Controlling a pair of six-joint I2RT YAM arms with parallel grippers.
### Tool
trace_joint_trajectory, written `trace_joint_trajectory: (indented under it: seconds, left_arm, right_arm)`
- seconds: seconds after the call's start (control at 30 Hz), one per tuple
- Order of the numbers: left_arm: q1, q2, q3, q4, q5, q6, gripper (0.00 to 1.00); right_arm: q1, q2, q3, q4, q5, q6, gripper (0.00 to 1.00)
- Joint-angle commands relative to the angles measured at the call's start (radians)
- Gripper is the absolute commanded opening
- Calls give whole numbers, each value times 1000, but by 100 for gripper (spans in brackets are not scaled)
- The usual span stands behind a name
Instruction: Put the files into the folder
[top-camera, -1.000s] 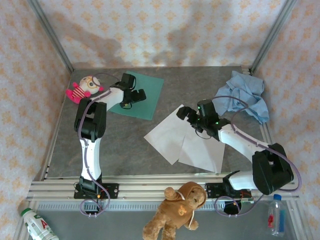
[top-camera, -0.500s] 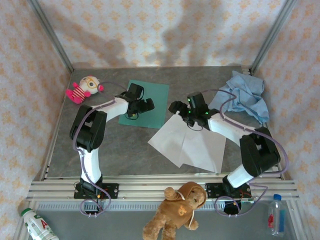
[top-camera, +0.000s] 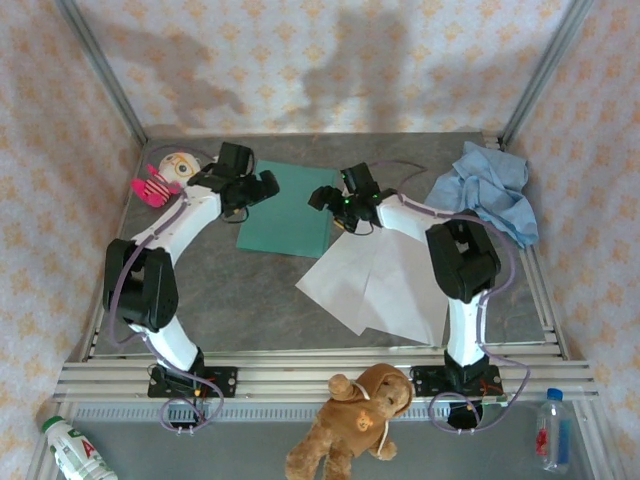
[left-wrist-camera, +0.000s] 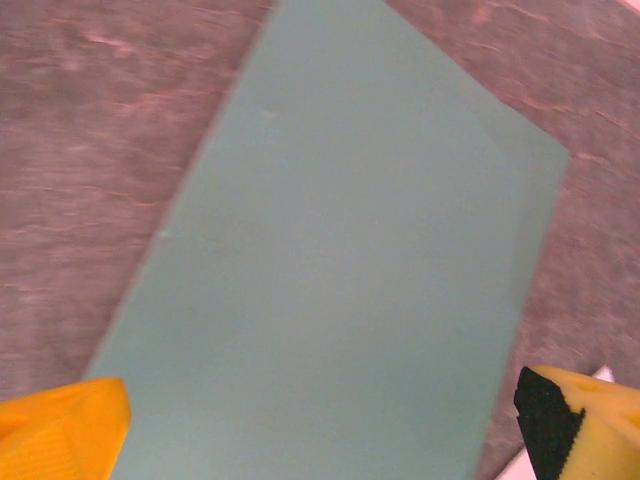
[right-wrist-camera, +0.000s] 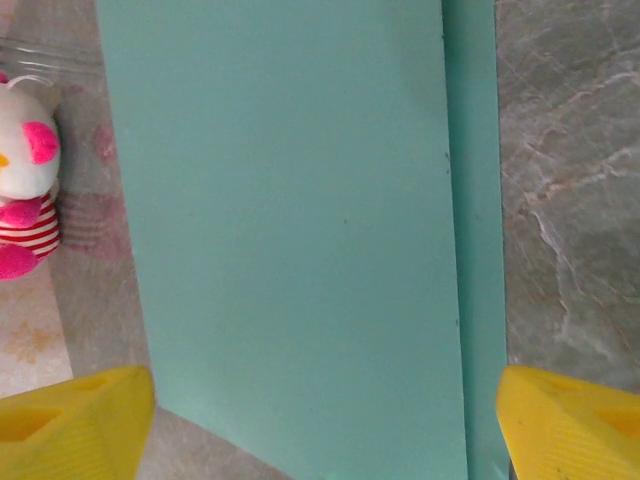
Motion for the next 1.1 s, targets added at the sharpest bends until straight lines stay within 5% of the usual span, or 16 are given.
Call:
trace_joint_trajectory:
  seconds: [0.0, 0.2, 0.83, 1.07]
  left_arm:
    - [58, 11, -49, -25, 28, 32, 100]
    - [153, 151, 64, -55, 120, 150, 95]
    - [154, 287, 129, -74, 196, 173, 95]
    - [154, 316, 124, -74, 231, 166, 87]
  right_arm:
    - [4, 55, 89, -70, -17, -29, 88]
    - [4, 168, 239, -176, -61, -80, 78]
    - [18, 200, 271, -246, 3, -132, 78]
    - [23, 218, 281, -232, -21, -147, 78]
